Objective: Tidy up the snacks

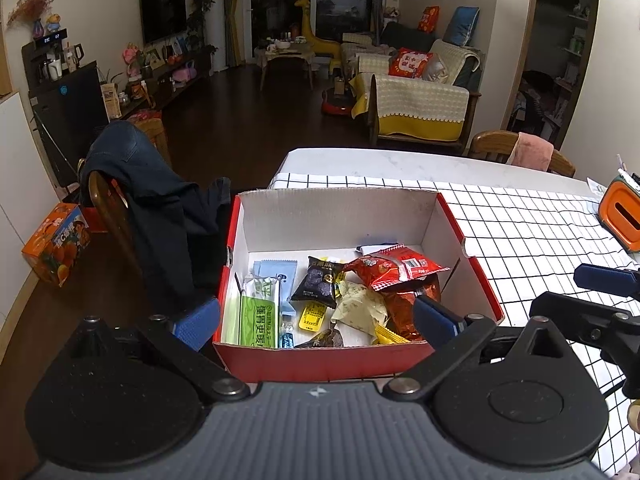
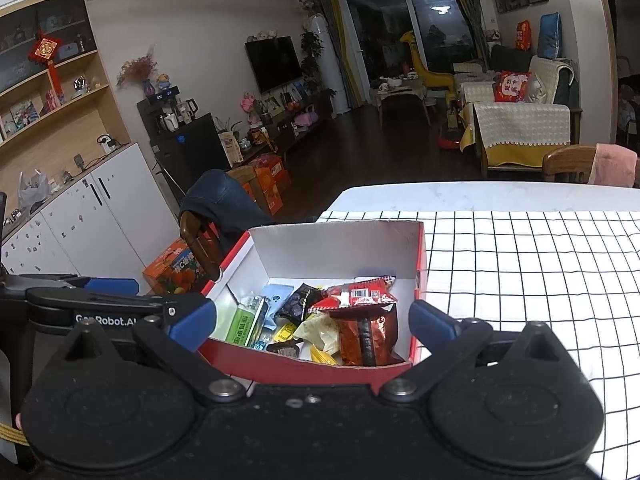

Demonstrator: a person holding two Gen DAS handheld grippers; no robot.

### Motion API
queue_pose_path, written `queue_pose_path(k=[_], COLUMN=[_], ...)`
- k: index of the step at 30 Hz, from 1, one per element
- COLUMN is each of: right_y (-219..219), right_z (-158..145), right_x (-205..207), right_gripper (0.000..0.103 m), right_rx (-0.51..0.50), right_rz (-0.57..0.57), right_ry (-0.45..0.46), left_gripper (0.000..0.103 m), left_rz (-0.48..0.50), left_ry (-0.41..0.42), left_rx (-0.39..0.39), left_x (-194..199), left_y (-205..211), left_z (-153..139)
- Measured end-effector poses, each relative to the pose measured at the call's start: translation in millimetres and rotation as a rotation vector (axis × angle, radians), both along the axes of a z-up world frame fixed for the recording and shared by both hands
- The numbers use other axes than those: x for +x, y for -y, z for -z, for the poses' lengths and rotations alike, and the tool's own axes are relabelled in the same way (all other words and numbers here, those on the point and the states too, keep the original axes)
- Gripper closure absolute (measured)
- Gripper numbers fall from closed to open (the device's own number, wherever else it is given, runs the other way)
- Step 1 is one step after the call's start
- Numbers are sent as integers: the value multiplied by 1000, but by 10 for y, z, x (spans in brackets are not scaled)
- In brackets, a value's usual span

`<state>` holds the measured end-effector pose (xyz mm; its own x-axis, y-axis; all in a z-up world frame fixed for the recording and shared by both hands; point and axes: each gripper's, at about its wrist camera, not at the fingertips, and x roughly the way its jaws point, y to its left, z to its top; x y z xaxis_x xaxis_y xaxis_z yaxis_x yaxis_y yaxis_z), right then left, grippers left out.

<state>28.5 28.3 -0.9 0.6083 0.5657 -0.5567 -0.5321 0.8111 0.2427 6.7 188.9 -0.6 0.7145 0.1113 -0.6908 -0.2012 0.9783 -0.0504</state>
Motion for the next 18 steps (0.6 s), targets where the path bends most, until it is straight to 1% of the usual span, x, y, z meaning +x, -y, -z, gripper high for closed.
queue_pose_path(k=[12,18], right_y=[16,30], right_z=[19,17], right_x=[2,-20], right_gripper=[0,0], right_rx=[5,7], right_rz=[17,31], right_ry=[-15,-17], left_gripper=[0,0], left_rz=[10,22], left_ry=[-16,-10], left_rx=[-2,-2], left_x=[-8,-7], left_y=[45,80], left_z=[41,34])
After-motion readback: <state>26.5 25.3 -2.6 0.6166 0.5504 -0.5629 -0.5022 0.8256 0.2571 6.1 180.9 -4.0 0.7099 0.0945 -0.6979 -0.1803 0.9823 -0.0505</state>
